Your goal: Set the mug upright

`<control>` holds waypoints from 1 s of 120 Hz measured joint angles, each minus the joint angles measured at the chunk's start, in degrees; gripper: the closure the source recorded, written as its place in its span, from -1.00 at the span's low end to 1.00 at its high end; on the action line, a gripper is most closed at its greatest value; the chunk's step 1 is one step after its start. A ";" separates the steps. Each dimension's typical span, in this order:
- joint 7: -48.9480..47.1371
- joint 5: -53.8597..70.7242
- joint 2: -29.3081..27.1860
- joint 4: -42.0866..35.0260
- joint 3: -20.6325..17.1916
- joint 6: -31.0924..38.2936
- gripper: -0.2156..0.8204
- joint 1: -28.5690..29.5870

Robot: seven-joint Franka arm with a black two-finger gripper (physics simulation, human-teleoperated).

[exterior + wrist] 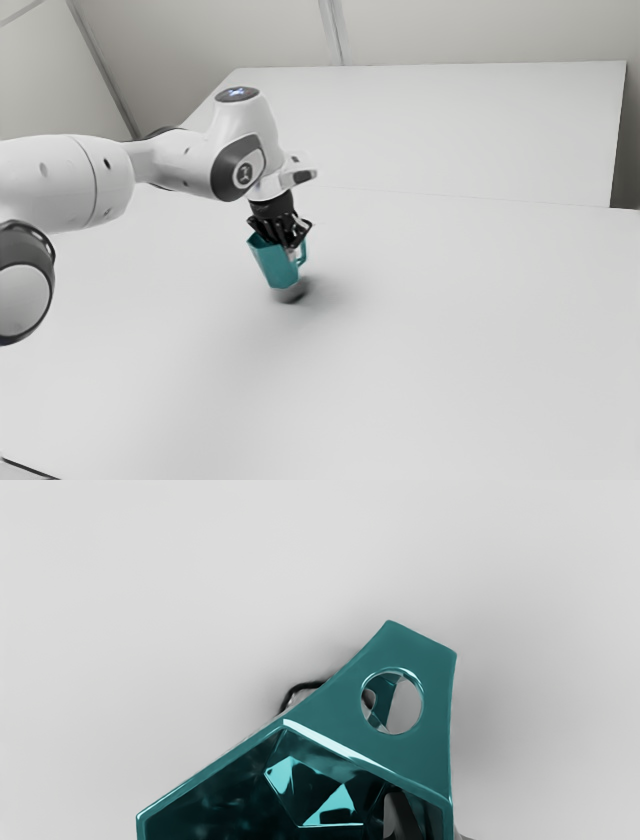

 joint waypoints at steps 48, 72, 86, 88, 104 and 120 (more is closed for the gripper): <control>4.78 4.95 3.62 0.16 -2.74 2.48 0.93 5.39; 6.67 4.48 3.61 0.02 -2.75 3.27 0.45 5.47; 7.60 4.20 3.34 -0.06 -2.70 3.46 0.02 5.45; 7.72 4.18 3.26 -0.06 -2.69 3.48 -0.03 5.43; 8.56 4.13 2.72 -0.13 -2.66 3.54 -0.29 5.20; 9.11 4.10 1.00 -0.50 -2.47 3.20 -0.42 4.87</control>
